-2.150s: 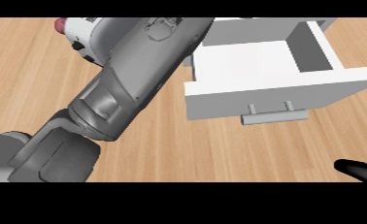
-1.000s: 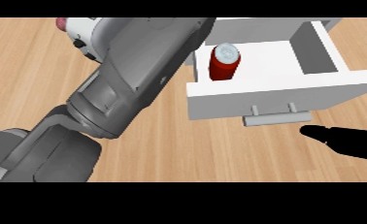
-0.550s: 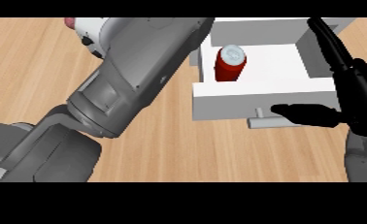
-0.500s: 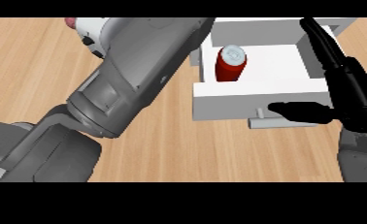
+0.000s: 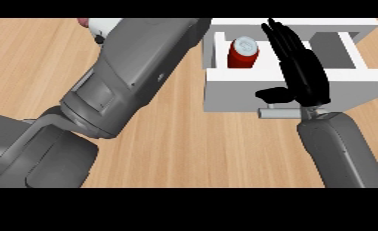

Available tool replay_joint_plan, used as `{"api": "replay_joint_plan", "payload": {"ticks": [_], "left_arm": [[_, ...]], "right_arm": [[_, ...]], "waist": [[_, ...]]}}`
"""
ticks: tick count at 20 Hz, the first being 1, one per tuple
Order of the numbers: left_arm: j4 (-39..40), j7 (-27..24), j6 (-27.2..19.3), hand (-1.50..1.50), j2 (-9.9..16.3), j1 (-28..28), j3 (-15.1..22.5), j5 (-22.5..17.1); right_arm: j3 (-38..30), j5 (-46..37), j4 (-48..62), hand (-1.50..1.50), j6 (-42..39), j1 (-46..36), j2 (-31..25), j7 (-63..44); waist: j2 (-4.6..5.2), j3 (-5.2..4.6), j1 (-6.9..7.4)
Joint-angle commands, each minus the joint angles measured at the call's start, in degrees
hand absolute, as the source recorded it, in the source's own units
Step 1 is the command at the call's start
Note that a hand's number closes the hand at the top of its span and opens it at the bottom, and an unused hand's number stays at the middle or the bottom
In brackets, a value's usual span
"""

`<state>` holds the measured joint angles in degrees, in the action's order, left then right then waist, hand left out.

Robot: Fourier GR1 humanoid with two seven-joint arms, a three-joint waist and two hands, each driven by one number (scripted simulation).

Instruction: Pick up the can, place it into the drawer and close the drawer

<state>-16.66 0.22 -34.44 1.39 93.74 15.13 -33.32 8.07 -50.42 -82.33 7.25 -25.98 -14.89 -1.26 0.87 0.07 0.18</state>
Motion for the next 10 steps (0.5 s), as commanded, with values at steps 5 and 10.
{"api": "replay_joint_plan", "payload": {"ticks": [5, 10], "left_arm": [[-3.7, 3.6, 0.1, -1.50, 3.5, -0.4, 0.3, 2.0], [-5.4, 3.6, 1.4, -1.50, 5.8, -3.7, -0.1, 2.4]], "right_arm": [[-1.7, -6.6, 23.4, -1.50, 11.7, -10.1, 4.3, 3.6], [-4.1, -10.7, 35.2, -1.50, 20.7, -17.3, 6.2, 3.5]], "waist": [[-0.51, -0.02, 1.83], [-0.43, -0.03, 2.34]]}}
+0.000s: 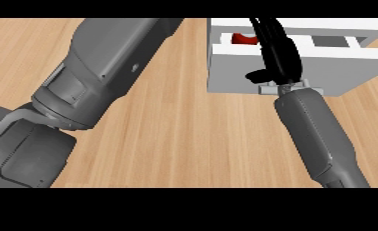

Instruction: Pick up the can, place it into the drawer and close the drawer

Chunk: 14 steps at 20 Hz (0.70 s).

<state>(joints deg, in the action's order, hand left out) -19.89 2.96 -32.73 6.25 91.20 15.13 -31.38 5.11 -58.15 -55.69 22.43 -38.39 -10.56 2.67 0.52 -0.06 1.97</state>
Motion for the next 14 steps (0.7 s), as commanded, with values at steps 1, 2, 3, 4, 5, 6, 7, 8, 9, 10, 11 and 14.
{"api": "replay_joint_plan", "payload": {"ticks": [1, 2, 3, 4, 5, 6, 7, 8, 9, 10, 11, 14], "left_arm": [[-2.3, 0.7, 0.2, -1.50, 0.9, -2.1, 0.4, 0.9], [-2.8, 1.5, 1.6, -1.50, 2.2, -2.5, 0.1, 0.7], [-3.9, 2.9, 1.7, -1.50, 3.0, -2.1, 0.2, 0.8], [-5.2, 3.0, -0.4, -1.50, 0.0, -4.1, 1.4, 1.3], [-5.8, 0.4, 0.8, -1.50, 1.6, -6.6, 0.8, 1.2], [-6.0, 4.0, 1.4, -1.50, 3.6, -4.3, 0.9, 1.3], [-7.4, 3.8, 3.2, -1.50, 4.9, -6.7, 0.9, 1.3], [-8.8, 4.6, 3.4, -1.50, 5.0, -6.4, 1.2, 1.4], [-8.3, 3.8, 3.4, -1.50, 5.4, -6.9, 0.8, 1.3], [-10.1, 2.7, 1.1, -1.50, 3.7, -9.7, 1.5, 1.9], [-11.2, 4.7, 0.9, -1.50, 4.8, -9.1, 2.1, 2.5], [-13.3, 5.1, 1.6, -1.50, 4.3, -11.0, 2.7, 2.6]], "right_arm": [[-3.8, -1.8, 10.6, -1.50, 6.4, -7.5, 0.2, -0.4], [-4.1, -2.1, 12.5, -1.50, 9.1, -8.1, 1.2, 0.1], [-4.7, -2.1, 14.4, -1.50, 8.3, -10.6, 0.5, -0.2], [-6.1, -1.6, 16.2, -1.50, 10.2, -11.2, 0.3, 0.0], [-5.5, -3.0, 18.7, -1.50, 11.2, -12.6, 0.5, 0.2], [-6.0, -3.0, 20.5, -1.50, 11.8, -14.4, 0.2, 0.7], [-6.3, -2.7, 20.8, -1.50, 12.2, -15.4, 0.3, 0.9], [-6.8, -2.9, 22.7, -1.50, 13.2, -16.8, 0.7, 0.7], [-7.7, -2.7, 25.0, -1.50, 12.8, -19.1, -1.0, 1.4], [-7.9, -3.1, 26.2, -1.50, 14.5, -19.1, -0.3, 0.9], [-8.2, -2.8, 27.2, -1.50, 14.9, -19.5, -1.1, 2.7], [-8.2, -4.5, 30.8, -1.50, 17.4, -23.3, 1.0, 0.1]], "waist": [[0.07, 0.12, 0.99], [0.12, 0.12, 1.19], [-0.03, 0.11, 1.31], [-0.18, 0.12, 2.36], [0.12, 0.09, 2.35], [0.11, 0.12, 2.55], [-0.10, 0.09, 2.14], [-0.08, 0.09, 2.44], [0.45, 0.11, 3.09], [0.11, 0.10, 3.00], [-0.03, 0.11, 3.04], [0.38, 0.11, 4.15]]}}
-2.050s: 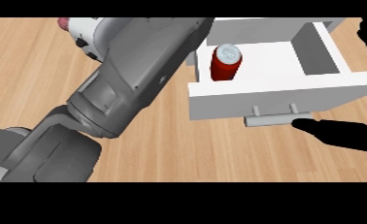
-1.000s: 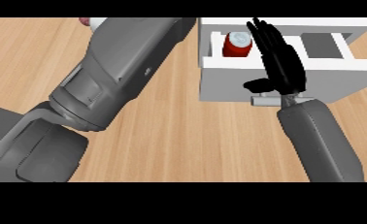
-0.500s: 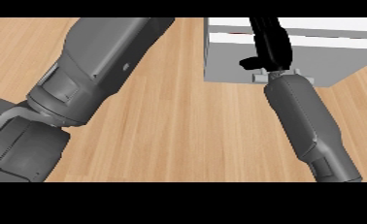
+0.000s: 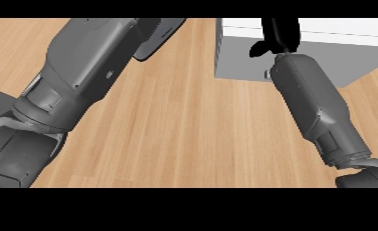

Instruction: Pick up the can, place it into the drawer and close the drawer

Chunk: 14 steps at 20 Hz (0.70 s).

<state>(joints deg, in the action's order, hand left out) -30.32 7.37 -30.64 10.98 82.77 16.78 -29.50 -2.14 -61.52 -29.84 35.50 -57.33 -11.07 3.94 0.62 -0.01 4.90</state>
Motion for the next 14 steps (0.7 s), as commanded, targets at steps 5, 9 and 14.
{"api": "replay_joint_plan", "payload": {"ticks": [5, 9, 14], "left_arm": [[-7.5, 3.9, 0.6, -1.50, 2.7, -3.0, 1.1, 0.6], [-10.9, 4.4, 2.7, -1.50, 5.0, -6.7, 1.2, 0.4], [-13.8, 5.1, 3.6, -1.50, 7.5, -9.8, 0.4, -0.2]], "right_arm": [[-2.8, -0.5, 8.3, -1.50, 2.1, -9.8, -0.3, -1.5], [-4.7, 1.4, 9.0, -1.50, 2.5, -11.0, -0.8, 0.9], [-8.5, 6.6, 7.2, -1.50, 1.6, -11.9, 1.8, 6.3]], "waist": [[0.36, 0.06, 2.26], [0.30, 0.07, 2.52], [0.44, 0.14, 2.15]]}}
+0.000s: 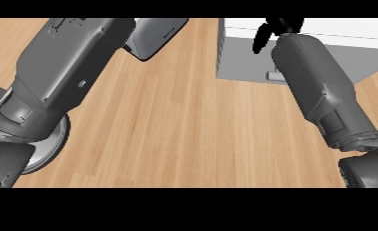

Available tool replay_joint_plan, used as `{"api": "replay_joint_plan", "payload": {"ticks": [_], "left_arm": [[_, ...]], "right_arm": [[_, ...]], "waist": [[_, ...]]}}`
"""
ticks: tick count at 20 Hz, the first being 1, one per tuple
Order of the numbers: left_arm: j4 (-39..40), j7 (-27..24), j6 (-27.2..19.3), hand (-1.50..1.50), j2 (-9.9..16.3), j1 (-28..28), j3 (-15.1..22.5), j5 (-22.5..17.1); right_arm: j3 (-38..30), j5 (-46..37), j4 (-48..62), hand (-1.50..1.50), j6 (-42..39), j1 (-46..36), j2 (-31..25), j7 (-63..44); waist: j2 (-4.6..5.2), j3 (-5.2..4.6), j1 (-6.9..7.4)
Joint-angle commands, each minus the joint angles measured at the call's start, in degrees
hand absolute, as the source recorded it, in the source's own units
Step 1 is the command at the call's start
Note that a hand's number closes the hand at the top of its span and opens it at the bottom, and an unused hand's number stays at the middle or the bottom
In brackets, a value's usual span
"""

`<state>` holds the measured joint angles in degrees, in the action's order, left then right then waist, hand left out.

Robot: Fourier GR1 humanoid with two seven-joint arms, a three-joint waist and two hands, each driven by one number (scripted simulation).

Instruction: Pick up the can, place it into the drawer and close the drawer

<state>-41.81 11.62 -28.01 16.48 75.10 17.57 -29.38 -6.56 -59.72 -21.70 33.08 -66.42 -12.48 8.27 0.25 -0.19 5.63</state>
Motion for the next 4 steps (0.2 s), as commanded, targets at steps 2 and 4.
{"api": "replay_joint_plan", "payload": {"ticks": [2, 4], "left_arm": [[-6.2, 2.2, -0.5, -1.50, 1.6, -3.9, 1.1, 0.4], [-7.1, 2.0, -1.5, -1.50, 1.9, -4.7, 0.7, 0.7]], "right_arm": [[-5.6, 6.1, -0.4, -1.50, 3.7, -2.0, 1.3, 3.9], [-5.8, 6.0, 0.6, -1.50, 2.3, -5.3, 1.5, 4.0]], "waist": [[0.36, 0.32, 1.66], [0.69, 0.26, 0.88]]}}
